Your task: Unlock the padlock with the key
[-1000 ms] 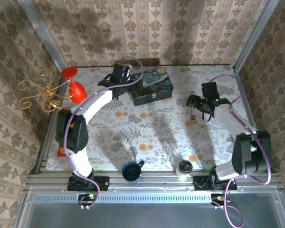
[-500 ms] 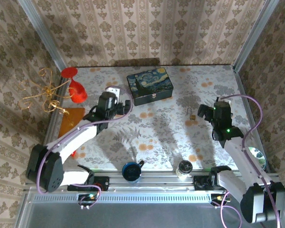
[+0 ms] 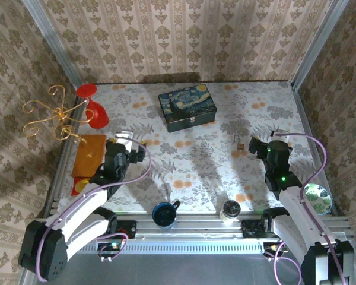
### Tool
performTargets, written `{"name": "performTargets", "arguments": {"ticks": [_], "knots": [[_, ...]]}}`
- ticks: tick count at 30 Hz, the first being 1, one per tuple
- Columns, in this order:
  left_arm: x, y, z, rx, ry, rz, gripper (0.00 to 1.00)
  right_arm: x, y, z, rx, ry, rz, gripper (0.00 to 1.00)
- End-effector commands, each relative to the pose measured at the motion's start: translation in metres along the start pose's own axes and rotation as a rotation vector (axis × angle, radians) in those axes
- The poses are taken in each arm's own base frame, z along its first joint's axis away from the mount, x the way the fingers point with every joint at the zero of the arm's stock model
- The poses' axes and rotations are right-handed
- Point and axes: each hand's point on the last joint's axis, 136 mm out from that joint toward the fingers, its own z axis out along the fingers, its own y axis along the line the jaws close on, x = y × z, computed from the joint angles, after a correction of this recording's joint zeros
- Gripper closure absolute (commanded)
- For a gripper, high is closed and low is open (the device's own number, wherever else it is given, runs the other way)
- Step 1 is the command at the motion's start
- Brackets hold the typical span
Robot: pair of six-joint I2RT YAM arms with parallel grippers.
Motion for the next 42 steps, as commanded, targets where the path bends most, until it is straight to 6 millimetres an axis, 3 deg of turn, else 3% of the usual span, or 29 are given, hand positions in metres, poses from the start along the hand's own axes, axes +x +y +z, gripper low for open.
{"name": "performTargets", "arguments": {"ticks": [1,8,14,23,31,38,42], "knots": [[-0.011,0.031,-0.005,-0.095,-0.076,0.006,0.00,-0.015,-0.002,0.000,0.010,-0.091,-0.001,0.00],[-0.003,0.056,0.003,-0.106,-0.128,0.038,0.00,-0.020,-0.001,0.000,-0.006,-0.171,-0.004,0.00],[0.002,0.052,0.030,-0.035,-0.144,0.117,0.00,-0.017,0.001,0.012,0.009,-0.143,-0.034,0.00],[0.014,0.046,0.068,0.034,-0.139,0.099,0.00,-0.021,0.000,0.025,0.019,-0.170,-0.030,0.00],[0.037,0.056,0.081,0.044,-0.143,0.031,0.00,-0.027,0.005,0.036,0.006,-0.205,-0.050,0.00],[0.036,0.061,0.097,0.109,-0.075,-0.019,0.00,-0.025,0.006,0.043,-0.007,-0.239,-0.046,0.00],[0.036,0.066,0.094,0.139,-0.093,-0.060,0.00,-0.021,0.013,0.051,-0.050,-0.248,-0.046,0.00]]}}
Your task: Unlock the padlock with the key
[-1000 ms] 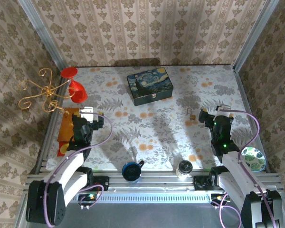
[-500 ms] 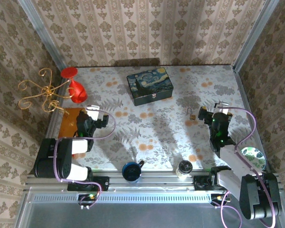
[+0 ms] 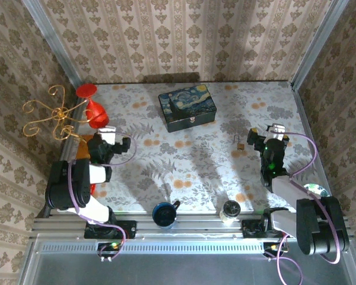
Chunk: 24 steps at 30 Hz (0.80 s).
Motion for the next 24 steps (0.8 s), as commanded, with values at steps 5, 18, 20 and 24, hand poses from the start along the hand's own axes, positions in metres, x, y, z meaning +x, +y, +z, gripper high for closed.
{"name": "performTargets", "arguments": {"ticks": [5,18,20,24], "knots": [[0.000,-0.009,0.000,0.073,-0.007,-0.046,0.00,0.002,0.020,0.011,-0.108,-0.010,-0.035,0.00],[-0.001,-0.009,0.000,0.073,-0.007,-0.045,0.00,0.039,0.026,0.028,-0.168,0.017,-0.029,0.00],[-0.001,-0.008,0.000,0.072,-0.007,-0.044,0.00,0.042,0.030,0.032,-0.185,0.026,-0.037,0.00],[0.000,-0.009,0.000,0.073,-0.006,-0.044,0.00,0.046,0.038,0.038,-0.229,0.076,-0.052,0.00]]}}
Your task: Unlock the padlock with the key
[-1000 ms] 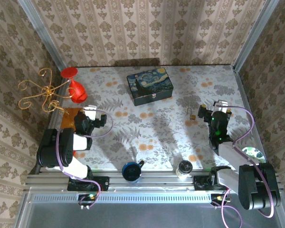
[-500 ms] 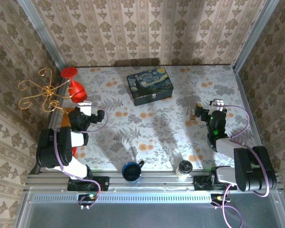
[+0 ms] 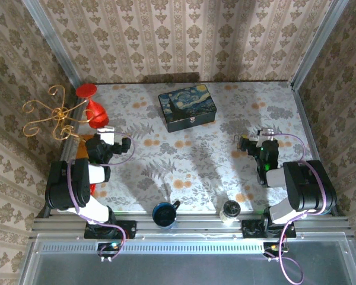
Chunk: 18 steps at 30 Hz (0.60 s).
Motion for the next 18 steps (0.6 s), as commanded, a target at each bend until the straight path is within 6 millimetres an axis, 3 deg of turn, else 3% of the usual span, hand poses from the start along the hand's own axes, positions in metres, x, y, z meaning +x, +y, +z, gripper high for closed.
{"name": "performTargets", "arguments": {"ticks": [1,3,13,16,18], "knots": [[0.000,-0.003,0.001,0.021,-0.002,-0.013,0.00,-0.017,0.014,0.013,-0.080,0.000,-0.033,0.00],[-0.001,-0.003,0.002,0.021,-0.003,-0.014,0.00,-0.018,0.021,0.020,-0.096,0.039,-0.061,0.00],[-0.001,-0.003,0.001,0.021,-0.003,-0.013,0.00,-0.016,0.045,0.011,-0.285,0.019,-0.096,0.00],[-0.001,-0.003,0.002,0.022,-0.004,-0.012,0.00,-0.016,0.045,0.011,-0.284,0.021,-0.096,0.00],[-0.001,-0.003,0.002,0.021,-0.004,-0.011,0.00,-0.017,0.032,0.016,-0.203,0.027,-0.070,0.00]]}}
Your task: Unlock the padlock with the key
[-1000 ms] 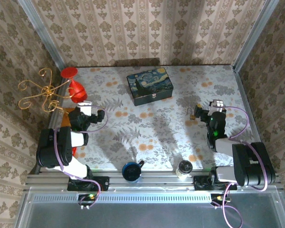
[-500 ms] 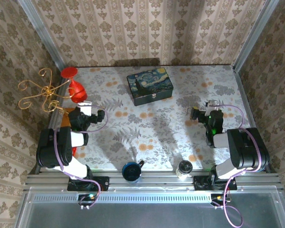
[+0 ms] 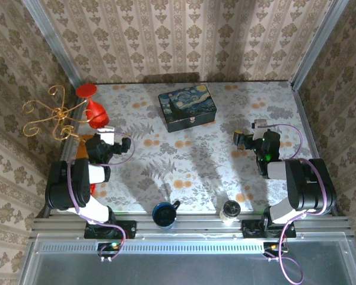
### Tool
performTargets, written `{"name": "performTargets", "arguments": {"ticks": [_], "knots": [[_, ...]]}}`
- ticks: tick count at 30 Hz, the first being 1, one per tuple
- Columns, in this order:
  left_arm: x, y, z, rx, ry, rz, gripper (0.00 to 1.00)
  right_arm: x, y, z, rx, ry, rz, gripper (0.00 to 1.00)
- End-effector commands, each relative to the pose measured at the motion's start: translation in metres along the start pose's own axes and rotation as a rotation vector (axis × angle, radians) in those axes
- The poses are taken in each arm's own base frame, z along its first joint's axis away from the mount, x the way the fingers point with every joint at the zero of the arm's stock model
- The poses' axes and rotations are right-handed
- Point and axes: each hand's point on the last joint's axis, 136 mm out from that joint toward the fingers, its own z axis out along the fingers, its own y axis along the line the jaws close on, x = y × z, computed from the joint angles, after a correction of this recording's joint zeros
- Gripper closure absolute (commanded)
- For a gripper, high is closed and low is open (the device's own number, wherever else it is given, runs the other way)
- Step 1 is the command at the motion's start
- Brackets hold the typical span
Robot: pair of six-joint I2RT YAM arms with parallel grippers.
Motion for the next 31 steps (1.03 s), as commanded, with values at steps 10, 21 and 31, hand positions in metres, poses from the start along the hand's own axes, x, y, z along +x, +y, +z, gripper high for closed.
{"name": "performTargets", "arguments": {"ticks": [10,21,31], "knots": [[-0.0012,-0.0033,0.0018,0.022,-0.002,-0.010,0.00,0.0062,-0.0239,-0.0002,0.194,0.026,0.011,0.00],[-0.0005,-0.0079,0.0032,0.027,0.007,0.010,0.00,0.0065,-0.0241,-0.0002,0.196,0.027,0.010,0.00],[0.0001,-0.0024,0.0040,-0.011,0.015,0.004,0.00,0.0055,-0.0240,-0.0002,0.196,0.024,0.010,0.00]]}}
